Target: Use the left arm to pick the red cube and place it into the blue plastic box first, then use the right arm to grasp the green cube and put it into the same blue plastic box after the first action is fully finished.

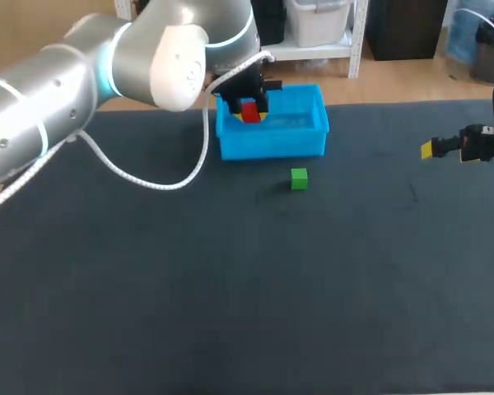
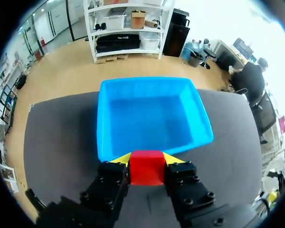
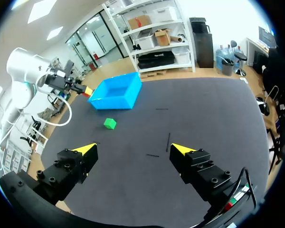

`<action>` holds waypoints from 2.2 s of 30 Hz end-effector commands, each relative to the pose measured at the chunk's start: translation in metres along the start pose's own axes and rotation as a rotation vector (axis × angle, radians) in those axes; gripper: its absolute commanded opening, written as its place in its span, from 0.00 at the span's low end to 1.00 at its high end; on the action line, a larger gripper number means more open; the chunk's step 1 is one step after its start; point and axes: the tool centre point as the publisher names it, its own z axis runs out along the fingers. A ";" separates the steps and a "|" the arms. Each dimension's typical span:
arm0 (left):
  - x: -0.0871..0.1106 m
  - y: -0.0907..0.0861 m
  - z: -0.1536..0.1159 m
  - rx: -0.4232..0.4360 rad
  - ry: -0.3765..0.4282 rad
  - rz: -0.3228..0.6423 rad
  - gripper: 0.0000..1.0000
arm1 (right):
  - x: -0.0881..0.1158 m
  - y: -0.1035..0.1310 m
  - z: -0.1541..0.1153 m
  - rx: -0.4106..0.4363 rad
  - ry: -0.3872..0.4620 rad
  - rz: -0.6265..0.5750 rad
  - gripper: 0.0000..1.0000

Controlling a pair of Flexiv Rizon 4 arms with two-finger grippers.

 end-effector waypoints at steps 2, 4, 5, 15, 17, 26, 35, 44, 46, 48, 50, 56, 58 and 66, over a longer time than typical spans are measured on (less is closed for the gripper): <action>-0.034 -0.003 0.016 -0.010 0.014 -0.011 0.00 | 0.000 0.000 0.000 0.001 0.000 0.000 1.00; -0.039 -0.002 0.018 -0.008 0.015 -0.023 0.00 | 0.000 0.000 0.000 0.001 0.000 0.000 1.00; -0.040 -0.002 0.019 -0.012 0.011 -0.022 0.00 | 0.000 0.000 0.000 0.001 0.000 0.000 1.00; -0.048 0.002 0.035 -0.043 0.022 -0.024 0.00 | 0.000 0.000 0.000 0.001 0.000 0.000 1.00; -0.048 0.003 0.039 -0.048 0.029 -0.026 0.00 | 0.000 0.000 0.000 0.001 0.000 0.000 1.00; -0.050 0.006 0.050 -0.063 0.048 -0.038 0.00 | 0.000 0.000 0.000 0.001 0.000 0.000 1.00; -0.049 0.006 0.057 -0.097 0.082 -0.041 1.00 | 0.000 0.000 0.000 0.001 0.000 0.000 1.00; -0.051 0.013 0.044 -0.091 0.077 -0.053 1.00 | 0.000 0.000 0.000 0.001 0.000 0.000 1.00; -0.050 0.014 0.037 -0.081 0.079 -0.045 1.00 | 0.000 0.000 0.000 0.001 0.000 0.000 1.00; -0.047 0.016 0.029 -0.082 0.077 -0.037 1.00 | 0.000 0.000 0.000 0.001 0.000 0.000 1.00; -0.043 0.019 0.020 -0.075 0.075 -0.028 1.00 | 0.000 0.000 0.000 0.001 0.000 0.000 1.00; -0.021 0.032 -0.015 -0.048 0.061 0.019 1.00 | 0.000 0.000 0.000 0.001 0.000 0.000 1.00; -0.011 0.040 -0.028 -0.033 0.051 0.030 1.00 | 0.000 0.000 0.000 0.001 0.000 0.000 1.00; 0.032 0.078 -0.075 -0.004 0.022 0.056 1.00 | 0.000 0.000 0.000 0.001 0.000 0.000 1.00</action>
